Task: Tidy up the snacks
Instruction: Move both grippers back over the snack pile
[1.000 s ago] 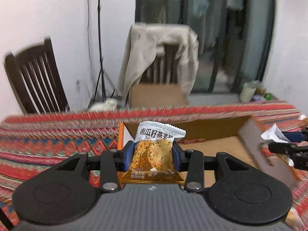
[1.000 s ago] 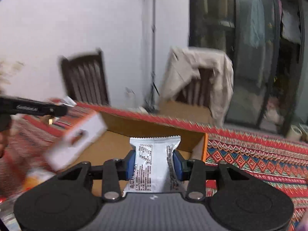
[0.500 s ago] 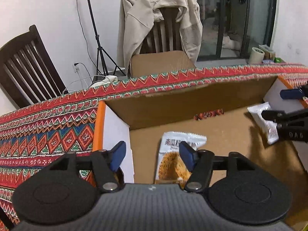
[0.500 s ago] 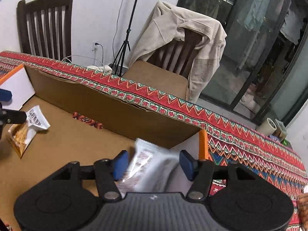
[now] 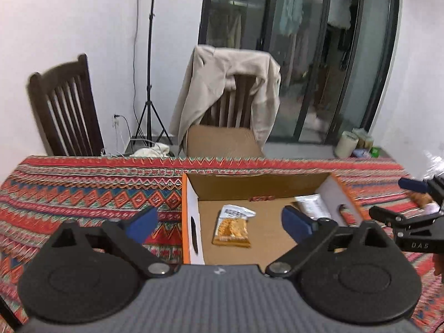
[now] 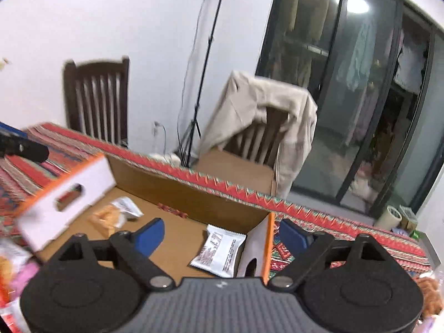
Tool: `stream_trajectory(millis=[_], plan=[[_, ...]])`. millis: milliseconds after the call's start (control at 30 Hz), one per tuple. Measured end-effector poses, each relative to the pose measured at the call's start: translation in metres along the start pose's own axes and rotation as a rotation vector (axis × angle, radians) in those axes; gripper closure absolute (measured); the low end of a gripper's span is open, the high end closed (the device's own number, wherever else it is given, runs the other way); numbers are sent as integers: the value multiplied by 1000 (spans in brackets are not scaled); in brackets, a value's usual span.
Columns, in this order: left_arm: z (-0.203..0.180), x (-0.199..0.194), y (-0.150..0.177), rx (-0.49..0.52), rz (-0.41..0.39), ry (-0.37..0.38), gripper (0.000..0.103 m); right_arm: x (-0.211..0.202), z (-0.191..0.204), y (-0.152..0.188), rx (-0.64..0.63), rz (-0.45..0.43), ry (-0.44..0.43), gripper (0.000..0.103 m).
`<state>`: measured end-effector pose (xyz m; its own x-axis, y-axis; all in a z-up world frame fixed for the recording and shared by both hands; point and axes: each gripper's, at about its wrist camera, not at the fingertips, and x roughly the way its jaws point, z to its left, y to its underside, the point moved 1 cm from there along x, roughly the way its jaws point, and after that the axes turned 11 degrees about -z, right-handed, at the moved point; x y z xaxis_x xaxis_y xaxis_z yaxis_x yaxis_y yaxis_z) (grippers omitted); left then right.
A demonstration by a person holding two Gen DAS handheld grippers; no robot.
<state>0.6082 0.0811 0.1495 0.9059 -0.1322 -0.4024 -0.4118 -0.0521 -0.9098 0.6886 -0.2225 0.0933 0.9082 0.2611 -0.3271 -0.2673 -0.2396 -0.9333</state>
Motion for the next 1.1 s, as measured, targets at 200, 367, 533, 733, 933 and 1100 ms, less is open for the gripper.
stream_trajectory(millis=[200, 367, 533, 733, 933, 1100], plan=[[-7, -115, 25, 7, -140, 41, 0, -110, 0, -6, 10, -103, -19, 3], [-17, -196, 85, 2, -236, 14, 0, -203, 0, 12, 54, -215, -24, 0], [-31, -245, 143, -52, -232, 19, 0, -273, 4, 55, 119, -242, -39, 0], [-52, -277, 198, -29, -177, -29, 0, -322, 26, 122, 148, -185, -40, 0], [-67, -300, 232, 66, -174, -74, 0, -345, 52, 172, 185, -113, -66, 0], [-68, -313, 251, 80, -176, -66, 0, -353, 65, 190, 192, -92, -54, 0]])
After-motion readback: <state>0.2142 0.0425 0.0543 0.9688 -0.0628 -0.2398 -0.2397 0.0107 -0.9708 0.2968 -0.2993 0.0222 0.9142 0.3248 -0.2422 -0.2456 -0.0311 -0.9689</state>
